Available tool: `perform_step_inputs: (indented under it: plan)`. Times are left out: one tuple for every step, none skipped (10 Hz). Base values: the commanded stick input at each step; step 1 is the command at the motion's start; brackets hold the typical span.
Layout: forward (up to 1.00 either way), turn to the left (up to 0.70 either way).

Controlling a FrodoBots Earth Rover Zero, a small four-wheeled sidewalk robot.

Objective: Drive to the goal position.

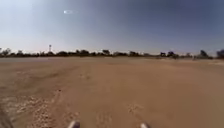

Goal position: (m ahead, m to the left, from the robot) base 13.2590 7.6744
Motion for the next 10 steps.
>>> perform_step_inputs:
  plan:
    - [0.70, 0.00]
    - [0.70, 0.00]
    - [0.70, 0.00]
    - [0.70, 0.00]
    - [0.70, 0.00]
    - [0.70, 0.00]
    - [0.70, 0.00]
    - [0.70, 0.00]
    - [0.70, 0.00]
    - [0.70, 0.00]
